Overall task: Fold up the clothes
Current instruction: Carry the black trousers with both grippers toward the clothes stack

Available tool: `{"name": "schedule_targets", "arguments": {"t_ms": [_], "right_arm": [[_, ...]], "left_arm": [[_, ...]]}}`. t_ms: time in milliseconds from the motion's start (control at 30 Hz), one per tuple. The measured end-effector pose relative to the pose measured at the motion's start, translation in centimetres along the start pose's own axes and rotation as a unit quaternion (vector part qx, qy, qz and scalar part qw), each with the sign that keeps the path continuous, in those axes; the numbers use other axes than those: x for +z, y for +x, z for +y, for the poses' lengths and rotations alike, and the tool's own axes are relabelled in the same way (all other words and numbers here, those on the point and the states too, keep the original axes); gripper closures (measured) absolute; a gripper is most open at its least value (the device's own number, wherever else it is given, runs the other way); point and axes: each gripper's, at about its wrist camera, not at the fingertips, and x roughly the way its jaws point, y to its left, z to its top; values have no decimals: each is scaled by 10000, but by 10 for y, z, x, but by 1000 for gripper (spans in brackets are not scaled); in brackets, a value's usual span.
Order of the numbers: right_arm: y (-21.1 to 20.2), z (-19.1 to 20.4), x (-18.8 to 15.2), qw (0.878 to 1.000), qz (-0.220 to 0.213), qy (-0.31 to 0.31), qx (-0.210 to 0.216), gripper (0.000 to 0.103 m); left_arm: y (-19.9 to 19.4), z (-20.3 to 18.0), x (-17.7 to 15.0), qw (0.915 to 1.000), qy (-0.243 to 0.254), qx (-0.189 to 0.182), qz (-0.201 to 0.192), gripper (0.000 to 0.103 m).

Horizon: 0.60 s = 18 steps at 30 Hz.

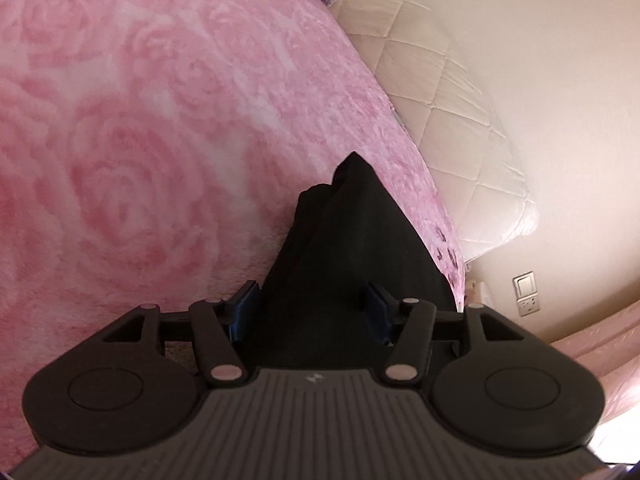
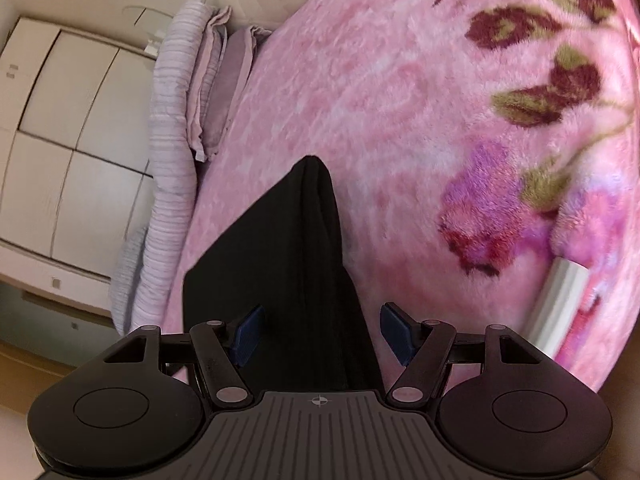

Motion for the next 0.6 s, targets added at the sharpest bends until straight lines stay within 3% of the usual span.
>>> {"name": "schedule_targets", "arguments": {"t_ms": [367,500,600], "right_arm": [[26,6,6,9987,272,-298,321,37],[39,7,3,9981,419,-377,257,69],[38,-1,2,9978,477,4,450,80]], "left_arm": [[17,3,-2,9998,-75,-175,38,59],[23,-2,-5,9997,-87,-203,63,67],[22,-10,-9,9998,10,-188,28,76]]}}
